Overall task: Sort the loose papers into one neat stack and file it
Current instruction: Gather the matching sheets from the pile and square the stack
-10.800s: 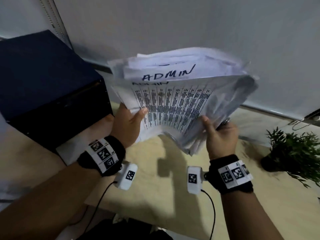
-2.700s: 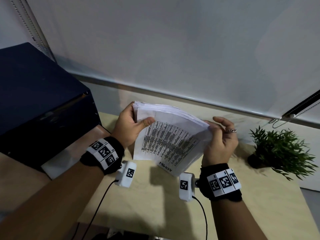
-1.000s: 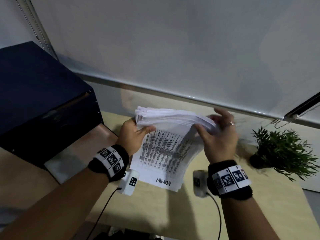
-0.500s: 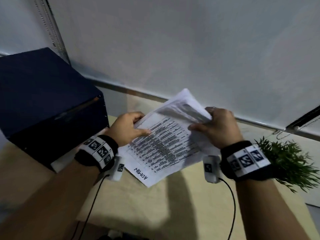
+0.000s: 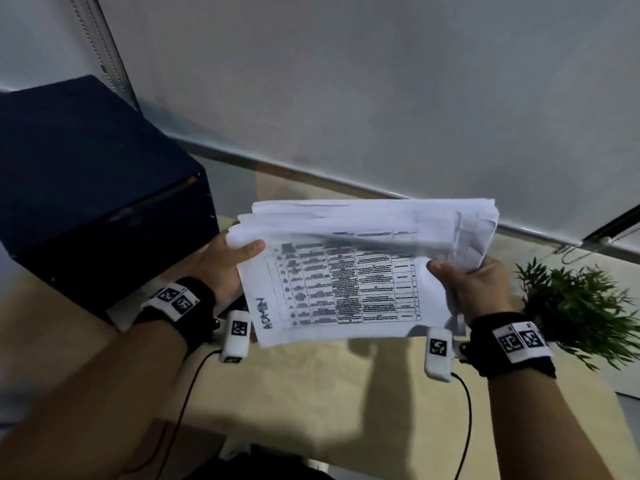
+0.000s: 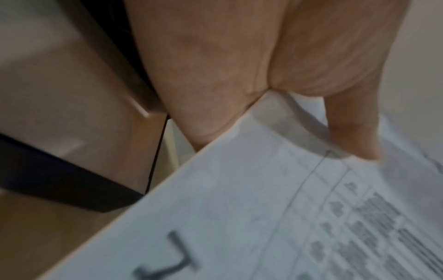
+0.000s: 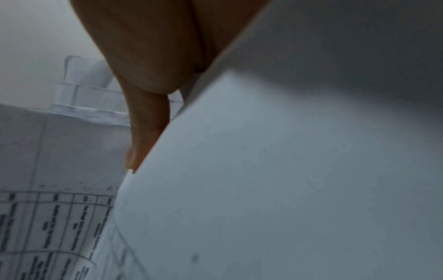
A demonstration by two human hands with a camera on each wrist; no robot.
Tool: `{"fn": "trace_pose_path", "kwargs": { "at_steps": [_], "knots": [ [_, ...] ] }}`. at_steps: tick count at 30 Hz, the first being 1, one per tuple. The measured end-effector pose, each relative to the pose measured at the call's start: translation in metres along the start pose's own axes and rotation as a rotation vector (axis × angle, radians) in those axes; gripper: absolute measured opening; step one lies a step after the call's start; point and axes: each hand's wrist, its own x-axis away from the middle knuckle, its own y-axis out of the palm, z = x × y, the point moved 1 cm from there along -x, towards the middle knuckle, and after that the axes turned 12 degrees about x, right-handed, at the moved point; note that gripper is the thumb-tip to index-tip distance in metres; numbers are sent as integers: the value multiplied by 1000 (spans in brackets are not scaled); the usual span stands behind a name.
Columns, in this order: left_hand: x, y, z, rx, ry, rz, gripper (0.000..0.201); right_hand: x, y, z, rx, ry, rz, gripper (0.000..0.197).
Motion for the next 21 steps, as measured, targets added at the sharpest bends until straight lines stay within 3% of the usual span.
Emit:
{"fn": "trace_pose_path", "kwargs": {
  "at_steps": [2,4,6,9,13,15,18,21],
  "knots": [
    [-2,-7,-3,53,-43,-76,80,-5,-5,17,-37,50,26,14],
    [0,-7,-9,-123,-44,23,98,-9,-7,31,-82,112,36,16],
    [1,-5,-20,-306,-22,92,91,-9,-5,39,-97,169,28,17],
    [-3,-7,-30,-398,-15,123,43,-4,-2,45,-53,223,24,21],
    [-9,-18,-47,-491,-78,201,29,3,8,73,34,318,19,20],
    [-12,-32,-73,-708,-130,265,30,6,23,103,192,396,-10,18],
    [-28,-84,-128,-1065,-319,190,55,1,44,161,469,487,-111,37],
    [-48,-129,-166,-1044,-351,225,70,-7,49,199,538,562,-93,49]
  ]
}}
